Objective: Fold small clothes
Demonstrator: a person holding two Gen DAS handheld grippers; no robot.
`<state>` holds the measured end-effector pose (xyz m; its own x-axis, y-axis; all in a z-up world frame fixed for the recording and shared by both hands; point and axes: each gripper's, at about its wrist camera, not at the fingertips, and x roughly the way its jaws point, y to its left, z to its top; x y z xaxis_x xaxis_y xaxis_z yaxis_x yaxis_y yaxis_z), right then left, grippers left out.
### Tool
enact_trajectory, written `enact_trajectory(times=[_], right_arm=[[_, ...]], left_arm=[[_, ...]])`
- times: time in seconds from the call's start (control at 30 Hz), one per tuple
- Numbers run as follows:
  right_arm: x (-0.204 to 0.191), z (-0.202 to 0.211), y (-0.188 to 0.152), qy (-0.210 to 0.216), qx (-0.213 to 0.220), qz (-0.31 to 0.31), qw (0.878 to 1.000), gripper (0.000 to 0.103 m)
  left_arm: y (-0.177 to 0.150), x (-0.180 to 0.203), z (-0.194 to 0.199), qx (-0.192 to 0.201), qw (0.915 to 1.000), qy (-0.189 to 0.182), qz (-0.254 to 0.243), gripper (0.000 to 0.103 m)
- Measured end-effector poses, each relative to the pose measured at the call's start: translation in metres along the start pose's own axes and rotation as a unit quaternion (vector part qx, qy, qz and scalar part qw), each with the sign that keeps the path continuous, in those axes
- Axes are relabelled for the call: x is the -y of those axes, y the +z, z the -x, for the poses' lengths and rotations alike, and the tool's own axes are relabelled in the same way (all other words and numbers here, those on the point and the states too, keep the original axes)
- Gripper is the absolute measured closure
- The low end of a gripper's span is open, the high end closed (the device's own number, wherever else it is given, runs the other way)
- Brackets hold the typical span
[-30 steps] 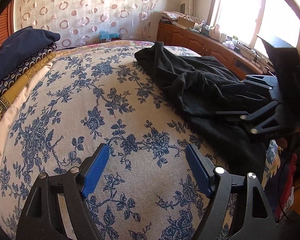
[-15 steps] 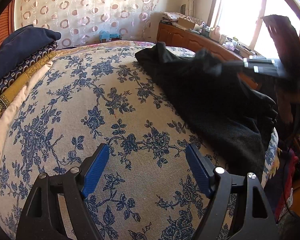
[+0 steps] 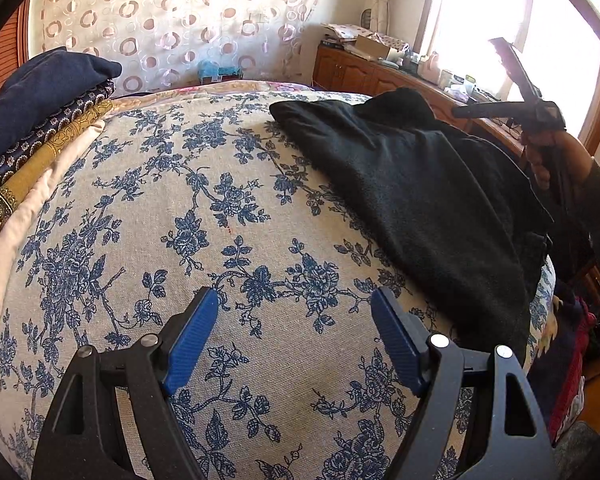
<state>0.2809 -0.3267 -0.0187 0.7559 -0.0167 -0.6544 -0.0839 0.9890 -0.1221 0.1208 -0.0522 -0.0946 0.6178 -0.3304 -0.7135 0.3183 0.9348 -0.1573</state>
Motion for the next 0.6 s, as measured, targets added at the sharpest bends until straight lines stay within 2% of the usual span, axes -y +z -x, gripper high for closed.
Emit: enact_trajectory(times=[0.13,0.23,0.27,0.33,0.47,0.57,0.6], right_arm=[[-0.001,0.009,0.0,0.07,0.016,-0.016,0.997,0.075],[-0.005,0.007,0.005,0.089,0.019,-0.019,0.996,0.06],[-0.007,0.002,0.009,0.097,0.014,-0.022,0.995,0.058],[-0.01,-0.012,0.016,0.1,-0.002,-0.031,0.994,0.058],[-0.002,-0.052,0.034,0.079,-0.045,-0.031,0.995,0.058],[-0.002,-0.073,0.045,0.088,-0.068,-0.034,0.993,0.058],[-0.002,-0.075,0.048,0.09,-0.069,-0.033,0.993,0.061]], left_arm=[[0.001,0.002,-0.002,-0.002,1.0,0.003,-0.003,0.023],[0.001,0.002,-0.002,-0.002,1.0,0.004,-0.003,0.023],[0.001,0.002,-0.002,-0.002,1.0,0.004,-0.003,0.023],[0.001,0.002,-0.002,-0.002,1.0,0.004,-0.003,0.023],[0.0,0.004,-0.002,-0.003,1.0,0.005,-0.007,0.023],[0.0,0.005,-0.001,-0.002,0.9999,0.005,-0.011,0.023],[0.0,0.005,-0.001,-0.002,0.9999,0.004,-0.011,0.023]])
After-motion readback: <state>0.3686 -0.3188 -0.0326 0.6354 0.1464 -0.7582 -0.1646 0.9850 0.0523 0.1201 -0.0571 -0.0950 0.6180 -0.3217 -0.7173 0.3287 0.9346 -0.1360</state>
